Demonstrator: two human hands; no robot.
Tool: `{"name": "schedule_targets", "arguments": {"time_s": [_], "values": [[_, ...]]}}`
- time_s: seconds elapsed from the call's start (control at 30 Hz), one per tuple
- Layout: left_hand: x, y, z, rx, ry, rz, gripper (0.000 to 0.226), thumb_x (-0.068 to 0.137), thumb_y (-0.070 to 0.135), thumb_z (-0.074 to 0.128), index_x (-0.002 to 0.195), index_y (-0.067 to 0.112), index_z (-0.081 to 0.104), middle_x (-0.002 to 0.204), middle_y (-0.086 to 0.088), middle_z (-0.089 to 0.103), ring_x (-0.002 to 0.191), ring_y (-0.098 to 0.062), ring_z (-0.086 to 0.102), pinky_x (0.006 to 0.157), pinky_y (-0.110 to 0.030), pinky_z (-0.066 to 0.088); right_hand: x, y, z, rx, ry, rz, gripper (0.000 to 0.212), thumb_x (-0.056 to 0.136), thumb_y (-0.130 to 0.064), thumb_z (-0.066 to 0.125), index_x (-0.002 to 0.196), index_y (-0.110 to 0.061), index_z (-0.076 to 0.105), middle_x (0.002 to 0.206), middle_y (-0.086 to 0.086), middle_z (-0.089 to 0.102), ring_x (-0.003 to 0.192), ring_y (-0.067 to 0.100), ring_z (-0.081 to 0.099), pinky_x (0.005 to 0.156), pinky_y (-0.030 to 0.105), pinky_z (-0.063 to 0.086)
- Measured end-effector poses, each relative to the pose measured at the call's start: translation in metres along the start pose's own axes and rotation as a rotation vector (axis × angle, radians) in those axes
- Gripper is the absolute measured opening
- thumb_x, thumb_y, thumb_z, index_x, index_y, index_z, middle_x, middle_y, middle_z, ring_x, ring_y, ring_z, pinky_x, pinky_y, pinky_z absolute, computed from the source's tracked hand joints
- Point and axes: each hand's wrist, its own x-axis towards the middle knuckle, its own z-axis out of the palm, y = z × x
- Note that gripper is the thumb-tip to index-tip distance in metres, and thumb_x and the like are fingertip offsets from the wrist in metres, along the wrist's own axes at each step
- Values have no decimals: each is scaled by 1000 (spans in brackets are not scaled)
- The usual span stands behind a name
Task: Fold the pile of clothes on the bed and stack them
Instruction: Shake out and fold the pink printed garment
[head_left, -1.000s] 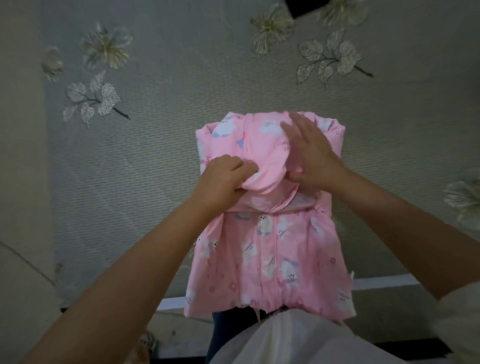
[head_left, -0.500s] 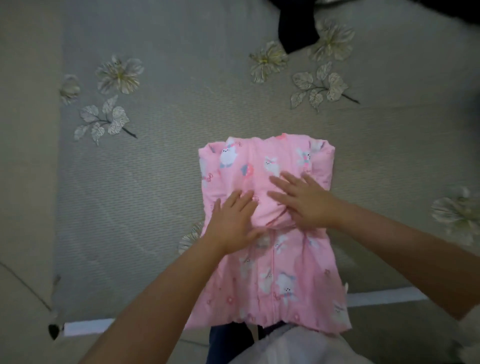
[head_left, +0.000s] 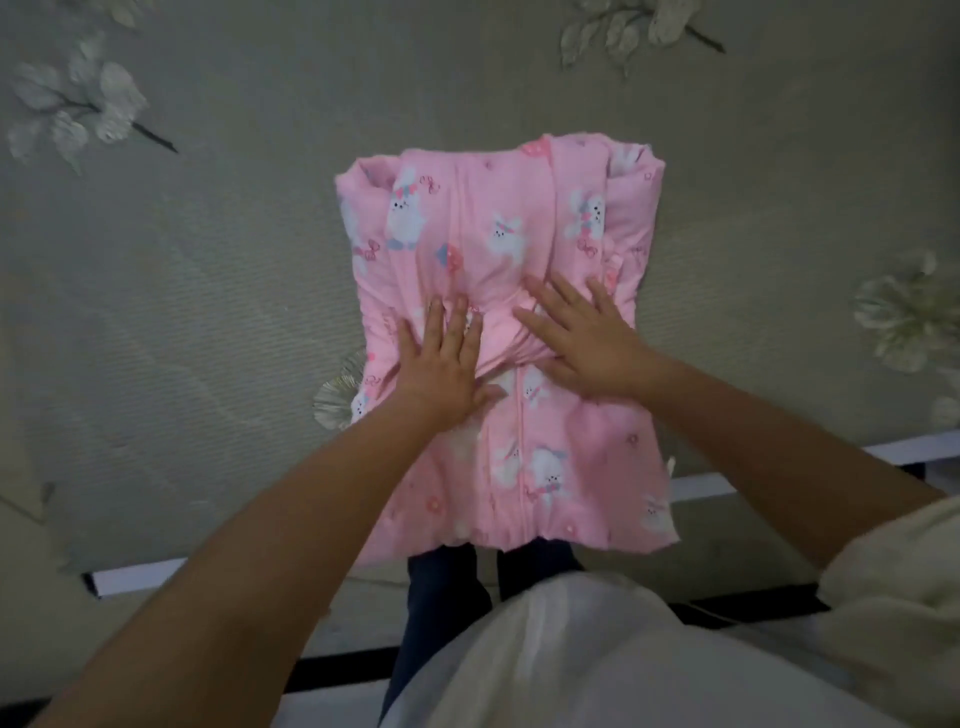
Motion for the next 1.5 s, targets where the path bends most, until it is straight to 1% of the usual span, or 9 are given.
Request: {"name": "schedule_targets", "arguments": {"time_s": [0.13,0.3,0.4,0.73,0.93,1.13,1.3,1.4,1.5], "values": [[-23,-21,-14,-106,202,173,64,94,41,39,146,10,19,153,-15,14,141,-35,13,108,-61,7,-57,-3,2,-15,227,-31,52,60,17,71,110,4,64,121,29,56,110,53,51,84,69,41],[-42,-9,-15,3,390,366,49,88,19,47,131,-3,45,139,-20,42,128,-37,42,105,-54,29,-141,-11,24,-221,-49,-257,92,19,0,86,108,-18,69,118,11,64,105,38,61,73,59,48],[-41,-3,-9,-12,196,272,60,95,20,39,146,7,11,155,-11,4,144,-23,4,115,-37,-1,-160,-17,34,-295,-95,-289,80,32,-9,87,108,-26,69,117,4,66,105,30,63,74,52,52],[-28,-8,-38,-64,-120,355,66,88,0,43,145,3,10,155,-12,1,144,-22,4,115,-28,8,-93,-47,-12,340,193,-110,21,56,0,79,76,-4,74,79,12,72,78,26,69,76,46,55],[-24,-29,-51,-765,-94,170,47,95,-3,36,136,-15,15,145,-23,23,135,-31,28,101,-17,23,-25,-14,-71,942,601,527,18,84,-5,60,100,-5,69,83,0,62,84,13,54,56,0,34],[-28,-53,-85,-1443,66,-166,36,101,12,26,129,-5,42,96,-6,52,85,-9,48,105,-30,35,45,20,-75,903,623,693,27,93,-16,51,108,1,64,109,20,63,104,29,56,65,18,28],[-79,-101,-131,-1080,-206,81,80,66,70,57,127,20,46,126,1,56,102,-3,61,88,-22,50,72,34,-71,792,594,834,29,93,-16,46,106,5,62,112,24,60,104,30,55,78,21,32],[-97,-111,-119,-689,-319,149,135,49,50,82,144,35,-14,150,4,24,130,-15,37,104,-38,40,76,39,-74,789,533,836,31,93,-15,44,105,7,62,112,26,60,106,31,55,81,21,33],[-107,-104,-92,-263,-202,83,124,67,22,76,134,41,-26,154,2,3,128,-22,35,92,-35,45,77,42,-78,789,433,868,32,95,-17,41,108,6,60,114,25,59,109,34,53,89,28,36]]}}
